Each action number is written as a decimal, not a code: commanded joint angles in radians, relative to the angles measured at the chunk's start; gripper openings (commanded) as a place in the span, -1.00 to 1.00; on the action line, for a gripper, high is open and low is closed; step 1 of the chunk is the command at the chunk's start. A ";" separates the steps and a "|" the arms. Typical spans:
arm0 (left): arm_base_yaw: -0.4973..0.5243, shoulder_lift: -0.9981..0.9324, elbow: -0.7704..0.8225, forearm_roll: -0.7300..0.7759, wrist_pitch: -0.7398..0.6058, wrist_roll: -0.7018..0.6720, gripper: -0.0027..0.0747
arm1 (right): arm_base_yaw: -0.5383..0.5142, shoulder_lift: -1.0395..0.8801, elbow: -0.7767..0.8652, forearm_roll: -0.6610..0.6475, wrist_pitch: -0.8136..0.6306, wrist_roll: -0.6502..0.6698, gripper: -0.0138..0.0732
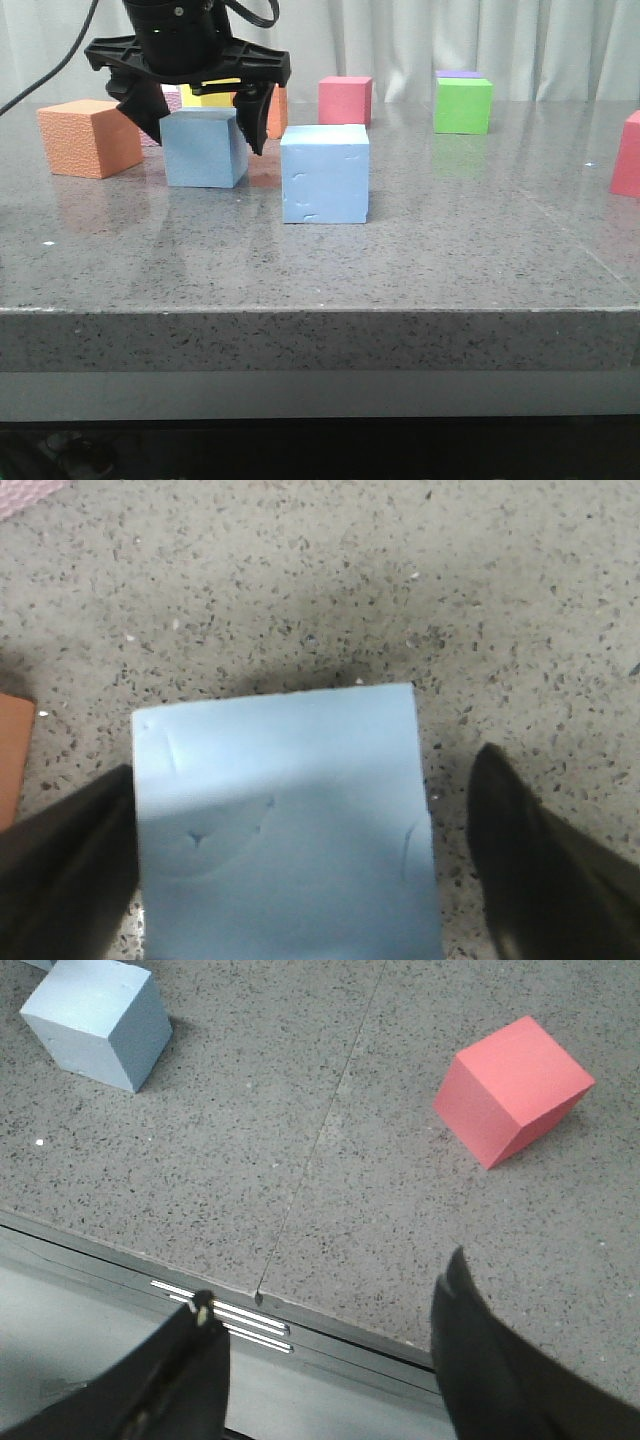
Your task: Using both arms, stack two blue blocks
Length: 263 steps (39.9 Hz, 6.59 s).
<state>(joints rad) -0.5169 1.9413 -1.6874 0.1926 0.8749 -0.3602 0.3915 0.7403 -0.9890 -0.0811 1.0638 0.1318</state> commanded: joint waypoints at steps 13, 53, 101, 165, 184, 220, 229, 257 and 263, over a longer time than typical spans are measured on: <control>-0.002 -0.074 -0.034 -0.002 -0.005 -0.006 -0.09 | -0.005 -0.003 -0.025 -0.018 -0.066 0.001 0.36; -0.015 -0.163 -0.202 -0.619 0.309 1.260 -0.09 | -0.005 -0.003 -0.025 -0.018 -0.066 0.001 0.36; -0.054 -0.106 -0.212 -0.613 0.273 1.542 -0.09 | -0.005 -0.003 -0.025 -0.018 -0.066 0.001 0.36; -0.052 -0.267 -0.216 -0.615 0.288 1.284 0.57 | -0.005 -0.003 -0.025 -0.018 -0.066 0.001 0.36; 0.138 -0.617 -0.069 -0.490 0.298 0.621 0.57 | -0.005 -0.003 -0.025 -0.018 -0.112 0.001 0.36; 0.231 -1.337 0.811 -0.203 0.150 0.321 0.54 | -0.005 -0.330 0.149 -0.136 0.022 0.123 0.36; 0.231 -1.337 0.815 -0.203 0.142 0.321 -0.14 | -0.005 -0.374 0.164 -0.136 0.042 0.123 -0.10; 0.231 -1.348 0.828 -0.205 0.129 0.321 -0.98 | -0.005 -0.373 0.164 -0.135 0.058 0.123 -0.84; 0.281 -1.431 0.937 -0.225 0.043 0.321 -0.98 | -0.005 -0.373 0.164 -0.135 0.058 0.123 -0.84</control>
<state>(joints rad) -0.2680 0.5555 -0.7835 -0.0199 1.0247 -0.0300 0.3915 0.3555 -0.8039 -0.1929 1.1790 0.2565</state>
